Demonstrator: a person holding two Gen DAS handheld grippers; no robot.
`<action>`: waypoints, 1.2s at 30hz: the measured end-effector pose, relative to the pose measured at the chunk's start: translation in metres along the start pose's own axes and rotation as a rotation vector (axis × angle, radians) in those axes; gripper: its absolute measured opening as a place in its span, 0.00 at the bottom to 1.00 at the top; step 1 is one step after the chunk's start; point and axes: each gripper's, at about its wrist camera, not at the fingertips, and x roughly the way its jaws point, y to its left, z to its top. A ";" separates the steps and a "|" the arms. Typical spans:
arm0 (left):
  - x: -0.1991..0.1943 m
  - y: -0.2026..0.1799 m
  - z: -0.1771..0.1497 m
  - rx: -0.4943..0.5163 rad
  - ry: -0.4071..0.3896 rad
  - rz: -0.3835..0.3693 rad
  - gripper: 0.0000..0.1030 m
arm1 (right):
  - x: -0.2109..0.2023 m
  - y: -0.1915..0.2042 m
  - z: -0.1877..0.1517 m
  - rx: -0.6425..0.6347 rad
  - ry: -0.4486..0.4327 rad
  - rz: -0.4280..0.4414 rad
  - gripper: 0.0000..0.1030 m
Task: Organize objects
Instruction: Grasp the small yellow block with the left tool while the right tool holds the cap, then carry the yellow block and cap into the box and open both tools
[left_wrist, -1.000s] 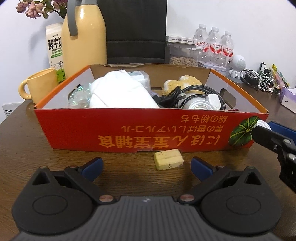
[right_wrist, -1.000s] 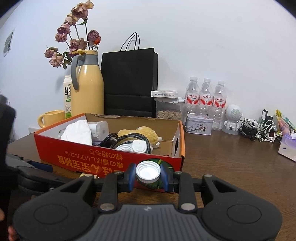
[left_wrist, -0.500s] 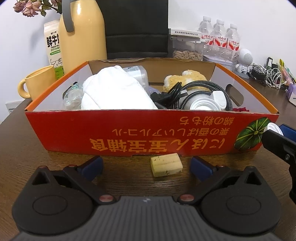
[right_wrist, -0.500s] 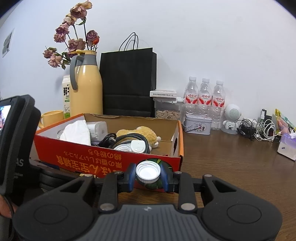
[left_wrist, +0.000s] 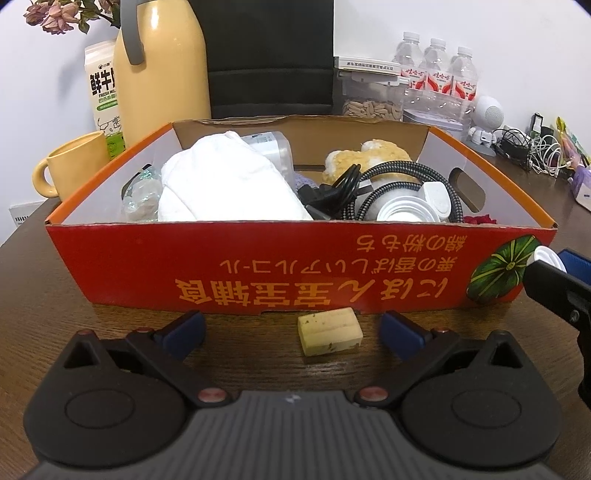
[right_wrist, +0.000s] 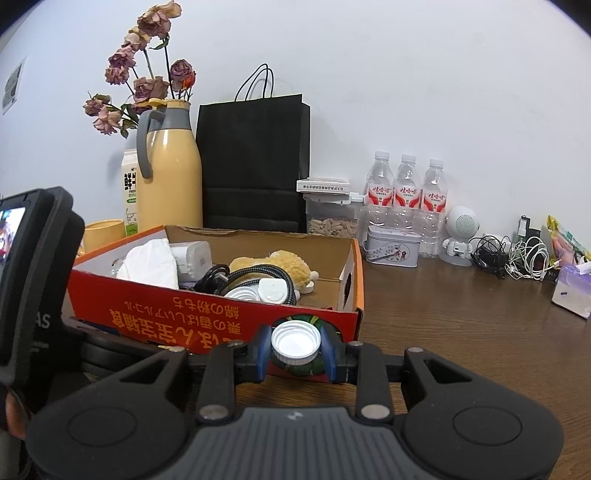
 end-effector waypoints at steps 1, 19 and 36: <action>0.000 0.000 0.000 0.006 0.000 -0.005 1.00 | 0.000 0.000 0.000 0.001 -0.001 0.001 0.27; -0.033 0.006 -0.007 0.004 -0.082 -0.117 0.30 | -0.006 -0.009 -0.001 0.049 -0.040 0.007 0.27; -0.088 0.049 0.034 -0.011 -0.320 -0.178 0.30 | -0.001 0.022 0.025 -0.035 -0.092 -0.023 0.27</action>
